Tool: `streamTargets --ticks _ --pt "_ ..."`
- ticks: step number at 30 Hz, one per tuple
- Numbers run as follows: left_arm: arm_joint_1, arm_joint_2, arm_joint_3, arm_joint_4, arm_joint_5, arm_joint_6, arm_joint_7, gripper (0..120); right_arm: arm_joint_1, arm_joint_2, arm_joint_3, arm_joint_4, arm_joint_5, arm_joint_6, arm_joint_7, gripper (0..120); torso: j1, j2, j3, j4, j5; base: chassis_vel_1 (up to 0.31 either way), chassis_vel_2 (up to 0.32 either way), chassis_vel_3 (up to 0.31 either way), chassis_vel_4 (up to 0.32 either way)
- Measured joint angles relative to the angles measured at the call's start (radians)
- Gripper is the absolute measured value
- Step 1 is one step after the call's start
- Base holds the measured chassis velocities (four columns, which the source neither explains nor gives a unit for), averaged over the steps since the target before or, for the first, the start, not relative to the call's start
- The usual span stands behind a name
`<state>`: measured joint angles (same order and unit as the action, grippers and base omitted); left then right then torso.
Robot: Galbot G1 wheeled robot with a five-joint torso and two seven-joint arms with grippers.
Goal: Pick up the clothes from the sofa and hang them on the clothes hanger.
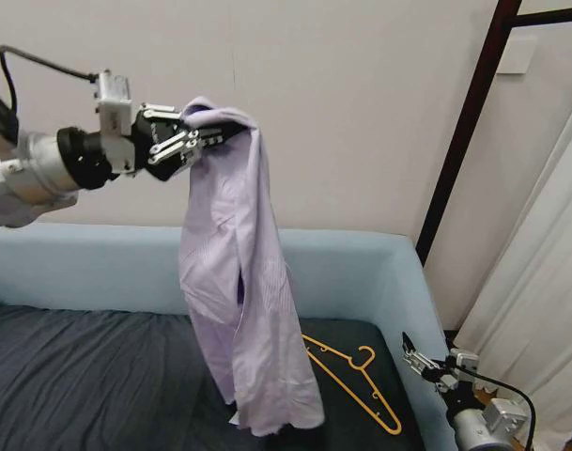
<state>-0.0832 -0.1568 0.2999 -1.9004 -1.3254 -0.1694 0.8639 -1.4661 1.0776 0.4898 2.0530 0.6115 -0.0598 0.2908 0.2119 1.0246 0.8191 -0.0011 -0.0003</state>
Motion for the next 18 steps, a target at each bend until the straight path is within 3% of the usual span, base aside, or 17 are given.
streamTargets --ticks 5,9,15,18 --pt "0.172 0.020 -0.044 0.005 0.068 -0.050 0.005 0 -0.007 0.012 0.001 -0.004 -0.002 0.001 0.002 100 0.000 0.000 0.000 0.0003 0.0004 0.000 0.000 0.000 0.000" --pt "0.436 -0.065 -0.064 0.034 0.278 -0.113 -0.059 0 -0.038 0.031 -0.001 0.012 -0.003 0.004 0.000 100 0.000 0.000 0.000 -0.0011 -0.0002 0.000 0.000 0.000 0.000" --pt "0.504 -0.100 -0.054 0.076 0.380 -0.151 -0.065 0 -0.054 0.031 -0.031 0.028 0.014 0.008 -0.019 100 0.000 0.000 0.000 -0.0006 -0.0003 0.000 0.000 0.000 0.000" --pt "0.518 -0.074 -0.038 0.113 0.445 -0.175 -0.006 0 -0.048 0.021 -0.125 0.031 0.022 0.022 -0.047 100 0.000 0.000 0.000 -0.0007 0.0001 0.000 0.000 0.000 0.000"
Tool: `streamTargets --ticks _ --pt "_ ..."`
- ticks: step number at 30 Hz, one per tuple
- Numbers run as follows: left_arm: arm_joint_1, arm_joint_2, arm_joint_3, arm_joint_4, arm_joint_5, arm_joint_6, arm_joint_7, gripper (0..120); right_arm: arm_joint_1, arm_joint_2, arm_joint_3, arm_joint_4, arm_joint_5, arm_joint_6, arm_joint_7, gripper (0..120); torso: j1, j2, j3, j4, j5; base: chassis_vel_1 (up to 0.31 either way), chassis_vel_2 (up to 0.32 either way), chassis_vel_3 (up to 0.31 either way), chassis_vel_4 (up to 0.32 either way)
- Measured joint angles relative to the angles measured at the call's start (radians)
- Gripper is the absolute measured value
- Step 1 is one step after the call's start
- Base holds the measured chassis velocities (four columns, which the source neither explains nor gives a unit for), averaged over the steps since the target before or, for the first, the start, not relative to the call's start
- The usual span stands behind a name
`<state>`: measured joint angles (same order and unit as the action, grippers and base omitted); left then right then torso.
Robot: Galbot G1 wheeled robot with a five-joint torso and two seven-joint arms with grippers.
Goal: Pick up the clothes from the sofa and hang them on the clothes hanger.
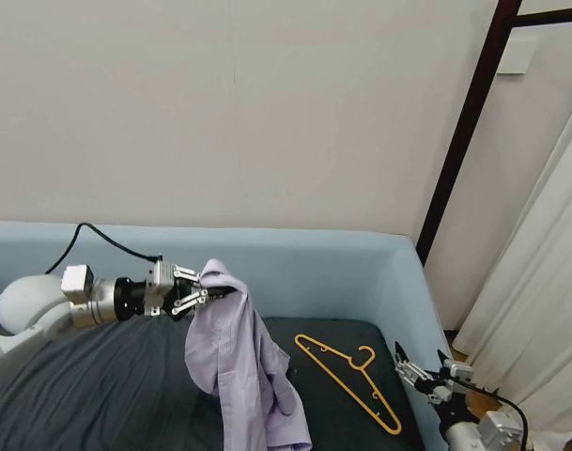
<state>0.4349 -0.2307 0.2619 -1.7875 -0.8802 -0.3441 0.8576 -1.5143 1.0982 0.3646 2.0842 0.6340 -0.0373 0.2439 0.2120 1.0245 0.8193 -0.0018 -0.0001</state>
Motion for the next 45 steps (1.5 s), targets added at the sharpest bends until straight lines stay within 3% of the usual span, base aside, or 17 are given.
streamTargets --ticks 6,15,22,26,34,45 --pt "0.103 0.051 -0.012 0.064 0.104 -0.052 0.067 0 0.041 -0.011 -0.166 -0.041 -0.051 0.018 -0.033 100 0.000 0.000 0.000 0.0004 -0.0002 0.000 0.000 0.000 0.000" --pt "0.178 0.054 -0.021 0.165 0.226 -0.105 0.106 0 0.096 -0.021 -0.253 -0.107 -0.086 0.021 -0.045 100 0.000 0.000 0.000 -0.0002 -0.0003 0.000 0.000 0.000 0.000" --pt "0.258 0.096 -0.049 0.172 0.281 -0.146 0.106 0 0.207 -0.029 -0.375 -0.205 -0.117 0.017 -0.054 100 0.000 0.000 0.000 0.0003 -0.0001 0.000 0.000 0.000 0.000" --pt "0.261 0.117 -0.049 0.201 0.298 -0.189 0.104 0 0.280 -0.018 -0.446 -0.261 -0.150 0.027 -0.063 100 0.000 0.000 0.000 0.0002 -0.0001 0.000 0.000 0.000 0.000" --pt "0.263 0.117 -0.037 0.204 0.246 -0.195 0.069 0 0.435 -0.031 -0.600 -0.353 -0.204 0.068 -0.107 100 0.000 0.000 0.000 0.0002 -0.0002 0.000 0.000 0.000 0.000" --pt "0.281 0.151 -0.009 0.200 0.234 -0.221 0.115 0 0.655 -0.037 -0.803 -0.470 -0.135 0.113 -0.191 100 0.000 0.000 0.000 0.0002 -0.0002 0.000 0.000 0.000 0.000"
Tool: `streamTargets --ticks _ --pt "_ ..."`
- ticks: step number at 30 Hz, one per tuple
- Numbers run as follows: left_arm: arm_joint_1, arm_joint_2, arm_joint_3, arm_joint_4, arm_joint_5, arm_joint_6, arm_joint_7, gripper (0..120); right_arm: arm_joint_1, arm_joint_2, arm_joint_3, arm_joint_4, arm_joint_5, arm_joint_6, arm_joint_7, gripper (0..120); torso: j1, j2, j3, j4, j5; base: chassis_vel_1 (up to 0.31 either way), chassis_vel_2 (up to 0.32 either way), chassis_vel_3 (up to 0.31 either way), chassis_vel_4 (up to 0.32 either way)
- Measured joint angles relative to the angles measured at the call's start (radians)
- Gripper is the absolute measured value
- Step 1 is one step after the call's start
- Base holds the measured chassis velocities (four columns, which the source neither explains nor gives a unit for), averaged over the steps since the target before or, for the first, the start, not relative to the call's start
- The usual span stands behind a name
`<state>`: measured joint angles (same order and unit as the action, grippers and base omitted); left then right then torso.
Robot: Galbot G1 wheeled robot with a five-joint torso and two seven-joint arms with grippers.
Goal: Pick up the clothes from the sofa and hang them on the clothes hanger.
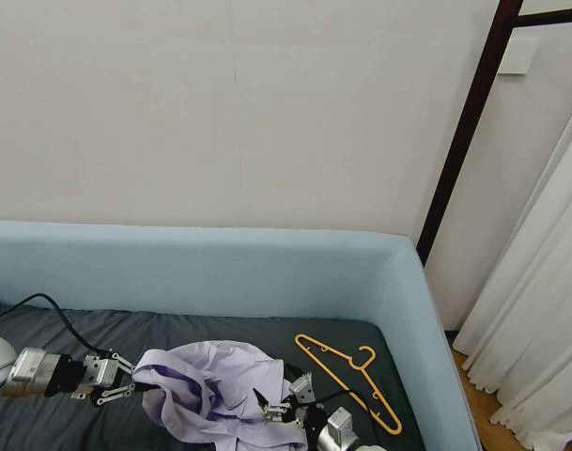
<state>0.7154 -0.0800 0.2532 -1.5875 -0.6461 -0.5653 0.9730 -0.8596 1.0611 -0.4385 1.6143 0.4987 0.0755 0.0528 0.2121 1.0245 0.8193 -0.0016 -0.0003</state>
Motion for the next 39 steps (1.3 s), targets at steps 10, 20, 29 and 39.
streamTargets --ticks 10,20,29,39 --pt "-0.007 0.028 0.003 0.022 0.026 -0.010 0.035 0 0.132 0.079 -0.139 -0.082 0.045 -0.012 -0.012 100 0.000 0.000 0.000 0.0002 0.0000 0.000 0.000 0.000 0.000" --pt "-0.019 0.038 -0.004 0.034 0.026 -0.010 0.046 0 0.178 0.138 -0.252 -0.144 0.023 -0.018 -0.032 100 0.000 0.000 0.000 -0.0001 0.0000 0.000 0.000 0.000 0.000" --pt "-0.027 0.046 -0.005 0.039 0.022 -0.007 0.064 0 0.186 0.189 -0.274 -0.172 0.050 -0.038 -0.004 100 0.000 0.000 0.000 -0.0001 0.0000 0.000 0.000 0.000 0.000" --pt "-0.031 0.039 -0.010 0.056 0.020 -0.005 0.075 0 0.149 0.177 -0.275 -0.061 0.168 -0.166 0.098 100 0.000 0.000 0.000 -0.0001 0.0001 0.000 0.000 0.000 0.000"
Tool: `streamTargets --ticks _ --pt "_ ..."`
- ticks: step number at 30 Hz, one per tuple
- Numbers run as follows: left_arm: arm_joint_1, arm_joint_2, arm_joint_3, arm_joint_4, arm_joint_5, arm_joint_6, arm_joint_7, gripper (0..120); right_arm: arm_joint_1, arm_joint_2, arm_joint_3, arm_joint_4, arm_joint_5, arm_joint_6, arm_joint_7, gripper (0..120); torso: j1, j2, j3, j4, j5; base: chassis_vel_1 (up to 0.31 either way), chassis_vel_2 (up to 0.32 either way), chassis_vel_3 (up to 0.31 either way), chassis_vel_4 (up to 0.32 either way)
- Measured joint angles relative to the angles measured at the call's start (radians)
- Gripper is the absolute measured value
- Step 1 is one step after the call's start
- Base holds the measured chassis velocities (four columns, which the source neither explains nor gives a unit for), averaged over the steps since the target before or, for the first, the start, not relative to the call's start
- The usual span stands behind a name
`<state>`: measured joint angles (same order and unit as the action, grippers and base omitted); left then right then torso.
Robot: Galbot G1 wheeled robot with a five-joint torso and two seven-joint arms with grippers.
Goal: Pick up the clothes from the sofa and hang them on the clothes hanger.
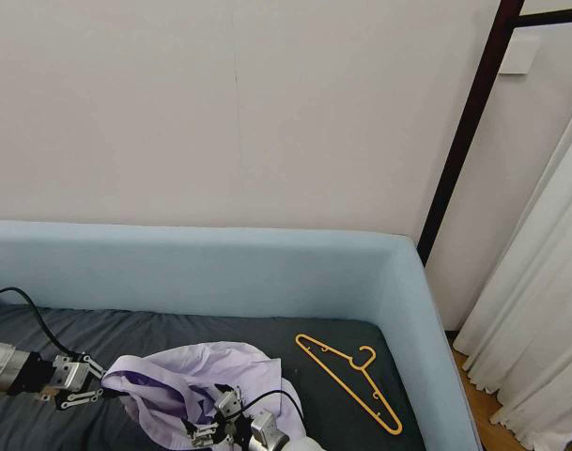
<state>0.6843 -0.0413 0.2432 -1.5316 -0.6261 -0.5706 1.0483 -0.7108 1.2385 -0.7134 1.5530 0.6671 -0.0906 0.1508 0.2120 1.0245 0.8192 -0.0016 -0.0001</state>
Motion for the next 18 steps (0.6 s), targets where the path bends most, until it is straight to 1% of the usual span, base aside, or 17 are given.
streamTargets --ticks 4,5,7,10,13,17,18 --pt "0.000 -0.004 0.000 -0.002 0.000 0.003 0.002 0 -0.021 0.005 0.003 0.032 0.101 -0.062 0.042 100 0.000 0.000 0.000 0.0000 0.0000 0.000 0.000 0.000 0.000" --pt "0.000 -0.004 0.000 -0.002 0.000 0.003 0.002 0 -0.021 0.005 0.003 0.032 0.101 -0.062 0.042 100 0.000 0.000 0.000 0.0000 0.0000 0.000 0.000 0.000 0.000" --pt "-0.001 -0.003 0.000 -0.005 0.000 0.003 0.003 0 -0.023 0.021 0.004 0.022 0.145 -0.072 0.055 100 0.000 0.000 0.000 0.0000 0.0000 0.000 0.000 0.000 0.000" --pt "-0.003 0.002 -0.001 -0.011 -0.001 0.004 0.004 0 -0.012 0.061 0.019 -0.036 0.168 -0.073 0.056 100 0.000 0.000 0.000 0.0001 0.0000 0.000 0.000 0.000 0.000" --pt "-0.009 0.006 -0.006 -0.010 -0.009 0.006 0.006 0 -0.006 0.083 0.035 -0.074 0.170 -0.070 0.047 100 0.000 0.000 0.000 0.0003 0.0002 0.000 0.000 0.000 0.000" --pt "-0.015 0.007 -0.008 -0.002 -0.017 0.007 0.009 0 -0.003 0.092 0.032 -0.088 0.176 -0.067 0.041 98 0.000 0.000 0.000 0.0001 0.0000 0.000 0.000 0.000 0.000" --pt "-0.015 0.007 -0.008 -0.003 -0.017 0.007 0.010 0 -0.003 0.095 0.031 -0.089 0.178 -0.066 0.041 95 0.000 0.000 0.000 0.0001 0.0001 0.000 0.000 0.000 0.000"
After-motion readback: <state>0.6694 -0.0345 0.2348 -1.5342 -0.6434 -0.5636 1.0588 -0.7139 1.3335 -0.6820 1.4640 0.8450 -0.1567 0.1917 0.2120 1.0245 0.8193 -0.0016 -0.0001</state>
